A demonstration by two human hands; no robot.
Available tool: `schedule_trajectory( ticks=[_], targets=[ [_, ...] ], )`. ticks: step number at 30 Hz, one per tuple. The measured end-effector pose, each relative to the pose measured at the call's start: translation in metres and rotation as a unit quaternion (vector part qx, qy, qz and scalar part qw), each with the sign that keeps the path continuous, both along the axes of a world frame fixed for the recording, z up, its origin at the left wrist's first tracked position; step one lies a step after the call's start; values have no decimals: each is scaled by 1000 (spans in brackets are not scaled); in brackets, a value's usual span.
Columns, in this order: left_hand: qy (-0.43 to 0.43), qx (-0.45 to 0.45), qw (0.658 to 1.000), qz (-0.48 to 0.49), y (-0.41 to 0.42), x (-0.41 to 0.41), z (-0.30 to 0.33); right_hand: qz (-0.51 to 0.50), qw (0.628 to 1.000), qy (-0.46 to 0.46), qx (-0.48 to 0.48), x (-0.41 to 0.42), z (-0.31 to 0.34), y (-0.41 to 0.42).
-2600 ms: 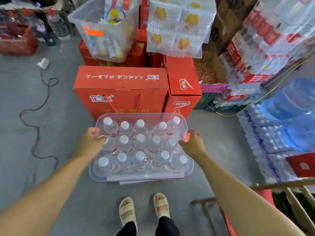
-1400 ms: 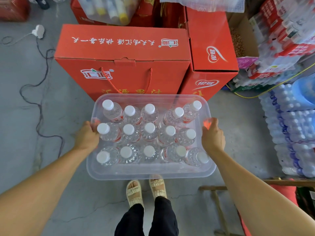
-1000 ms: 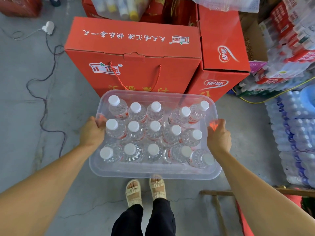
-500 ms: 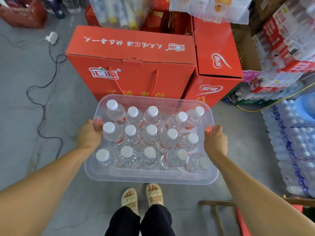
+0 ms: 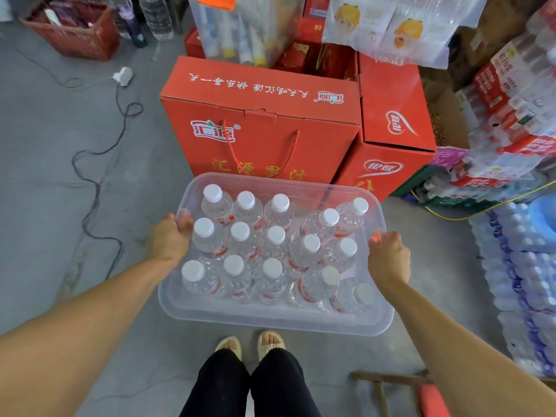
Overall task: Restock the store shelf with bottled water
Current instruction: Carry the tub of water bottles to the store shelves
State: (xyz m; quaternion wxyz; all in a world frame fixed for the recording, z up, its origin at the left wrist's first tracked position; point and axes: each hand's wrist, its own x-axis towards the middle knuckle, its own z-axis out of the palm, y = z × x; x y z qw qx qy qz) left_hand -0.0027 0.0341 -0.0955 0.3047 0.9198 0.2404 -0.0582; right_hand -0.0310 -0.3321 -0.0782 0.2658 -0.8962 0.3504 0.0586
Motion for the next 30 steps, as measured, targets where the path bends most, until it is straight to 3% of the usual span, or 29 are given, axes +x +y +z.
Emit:
schedule_trajectory(
  ticks=[6,17,30],
  targets=[
    [-9,-8,1000,24,11,-29,34,31,1000,-1,1,-4,27,15],
    [-5,-14,986,168,75,-103,76,181,983,9,7,17,95,79],
    [-18,-22,944,329,207,-183,90,384,922,-13,-44,50,104,263]
  ],
)
